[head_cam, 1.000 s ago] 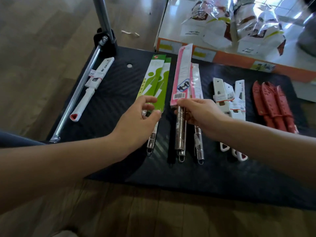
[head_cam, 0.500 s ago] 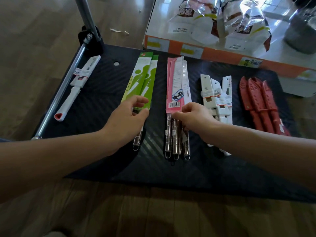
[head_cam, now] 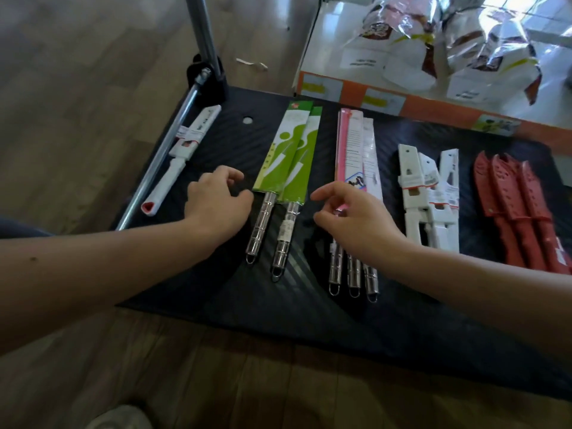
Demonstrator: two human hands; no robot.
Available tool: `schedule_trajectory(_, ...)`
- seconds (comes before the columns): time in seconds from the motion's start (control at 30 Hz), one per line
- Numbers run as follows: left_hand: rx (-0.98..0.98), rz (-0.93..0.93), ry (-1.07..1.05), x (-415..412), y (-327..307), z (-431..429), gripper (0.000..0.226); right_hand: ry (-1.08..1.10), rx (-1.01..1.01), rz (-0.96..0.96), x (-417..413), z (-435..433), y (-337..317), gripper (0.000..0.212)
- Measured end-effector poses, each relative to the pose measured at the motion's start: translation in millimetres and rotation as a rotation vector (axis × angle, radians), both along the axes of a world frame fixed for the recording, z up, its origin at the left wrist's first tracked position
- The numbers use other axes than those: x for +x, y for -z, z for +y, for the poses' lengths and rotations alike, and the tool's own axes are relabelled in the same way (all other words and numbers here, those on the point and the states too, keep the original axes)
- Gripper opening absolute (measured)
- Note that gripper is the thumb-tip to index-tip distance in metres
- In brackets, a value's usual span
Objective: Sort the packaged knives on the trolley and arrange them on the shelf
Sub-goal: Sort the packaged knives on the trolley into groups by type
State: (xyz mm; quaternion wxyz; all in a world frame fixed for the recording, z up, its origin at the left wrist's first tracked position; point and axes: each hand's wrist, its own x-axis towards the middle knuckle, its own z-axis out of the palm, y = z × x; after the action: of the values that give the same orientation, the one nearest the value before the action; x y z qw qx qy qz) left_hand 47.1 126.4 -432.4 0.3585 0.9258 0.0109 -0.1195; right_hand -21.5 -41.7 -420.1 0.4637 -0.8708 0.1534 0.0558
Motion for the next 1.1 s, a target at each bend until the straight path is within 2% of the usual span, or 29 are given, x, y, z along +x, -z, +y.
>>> schedule_trajectory(0.33, 0.004, -0.019, -0.056, 4, 0, 31, 0.034, -0.148, 0.111, 0.019, 28, 50, 9, 0.012)
schedule_trajectory(0.57, 0.104, -0.029, -0.099, 12, -7, 55, 0.050, -0.233, 0.111, -0.017, 50, 78, 12, 0.012)
schedule_trajectory(0.7, 0.165, 0.056, 0.010, 13, 1, 53, 0.055, -0.251, 0.164, -0.002, 53, 82, 12, 0.010)
schedule_trajectory(0.93, 0.335, 0.228, 0.075, 17, 4, 44, 0.062, -0.224, 0.260, 0.041, 55, 71, 11, 0.014)
schedule_trajectory(1.1, 0.365, 0.265, 0.034, 16, 3, 43, 0.064, -0.220, 0.264, 0.049, 55, 65, 10, 0.015)
